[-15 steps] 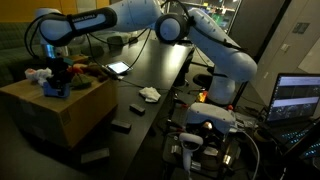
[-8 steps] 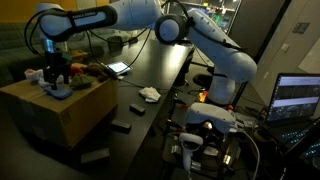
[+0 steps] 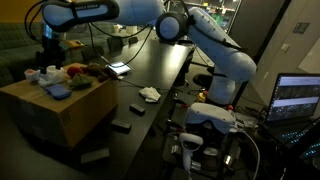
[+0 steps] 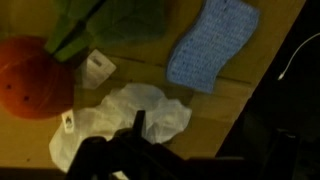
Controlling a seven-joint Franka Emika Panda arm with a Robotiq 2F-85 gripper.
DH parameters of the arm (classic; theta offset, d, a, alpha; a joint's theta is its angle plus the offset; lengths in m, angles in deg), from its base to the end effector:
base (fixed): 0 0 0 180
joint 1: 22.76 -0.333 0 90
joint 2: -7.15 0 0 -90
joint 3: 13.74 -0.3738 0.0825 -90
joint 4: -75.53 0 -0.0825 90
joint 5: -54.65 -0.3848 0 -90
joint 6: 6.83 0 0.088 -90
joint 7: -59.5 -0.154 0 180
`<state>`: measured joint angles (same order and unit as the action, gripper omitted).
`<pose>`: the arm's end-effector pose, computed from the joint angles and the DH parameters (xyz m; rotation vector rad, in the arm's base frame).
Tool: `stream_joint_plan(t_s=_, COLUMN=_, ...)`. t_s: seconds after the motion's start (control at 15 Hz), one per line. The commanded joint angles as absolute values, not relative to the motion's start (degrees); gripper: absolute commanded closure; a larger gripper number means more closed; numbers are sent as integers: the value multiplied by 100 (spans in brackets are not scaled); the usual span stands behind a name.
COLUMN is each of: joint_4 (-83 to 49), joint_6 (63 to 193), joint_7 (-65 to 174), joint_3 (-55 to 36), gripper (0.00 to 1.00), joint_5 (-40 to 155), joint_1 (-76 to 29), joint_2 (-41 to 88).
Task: Swap the things on the box with the things on the table
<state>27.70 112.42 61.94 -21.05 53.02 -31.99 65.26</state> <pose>0.8508 0.2036 0.3081 -2.9454 -0.3664 -0.3310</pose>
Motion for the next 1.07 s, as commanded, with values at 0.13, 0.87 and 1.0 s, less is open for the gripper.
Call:
stream_joint_plan(t_s=0.13, joint_4=2500, joint_6=13241, joint_7=6020, joint_3=-1837, gripper=0, joint_5=5520, joint_1=-3314, joint_2=6603)
stream_joint_plan(t_s=0.87, joint_4=2428, joint_6=14223, joint_7=5875, joint_3=-1238, gripper=0, joint_5=5976, joint_1=-3445, joint_2=7169)
stream_joint_plan(t_s=1.0, joint_4=2483, joint_6=14175, joint_7=5871, joint_3=-1182, gripper=0, joint_5=6015, joint_1=-3427, joint_2=7266)
